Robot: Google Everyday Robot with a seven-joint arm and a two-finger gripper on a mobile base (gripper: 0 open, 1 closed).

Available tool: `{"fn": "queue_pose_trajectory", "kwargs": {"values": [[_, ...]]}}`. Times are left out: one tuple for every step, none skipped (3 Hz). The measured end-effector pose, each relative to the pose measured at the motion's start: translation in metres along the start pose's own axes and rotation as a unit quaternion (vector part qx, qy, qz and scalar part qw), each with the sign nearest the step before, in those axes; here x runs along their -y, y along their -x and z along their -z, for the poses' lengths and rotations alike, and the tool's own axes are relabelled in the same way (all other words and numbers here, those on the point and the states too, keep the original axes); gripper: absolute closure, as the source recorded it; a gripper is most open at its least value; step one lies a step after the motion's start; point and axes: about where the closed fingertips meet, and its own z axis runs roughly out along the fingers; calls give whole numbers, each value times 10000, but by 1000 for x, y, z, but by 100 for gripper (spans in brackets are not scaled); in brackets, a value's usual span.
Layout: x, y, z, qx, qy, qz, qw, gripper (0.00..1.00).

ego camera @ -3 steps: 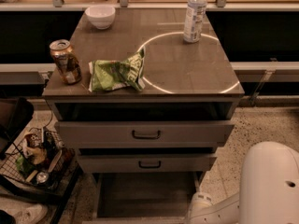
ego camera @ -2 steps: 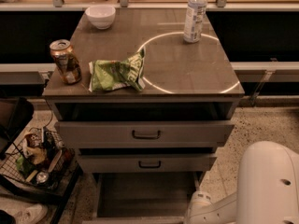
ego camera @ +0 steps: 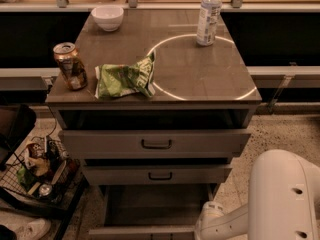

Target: Close bottom drawer

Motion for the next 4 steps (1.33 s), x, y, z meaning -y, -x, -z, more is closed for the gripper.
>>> {"fn": "queue_pose_trajectory", "kwargs": {"values": [[13, 9, 1, 39, -130, 177, 9998, 100], [30, 24, 5, 117, -296, 335, 9989, 100], [70, 64, -5, 372, -405, 499, 9972, 100], [70, 64, -5, 373, -405, 499, 9972, 100]]}}
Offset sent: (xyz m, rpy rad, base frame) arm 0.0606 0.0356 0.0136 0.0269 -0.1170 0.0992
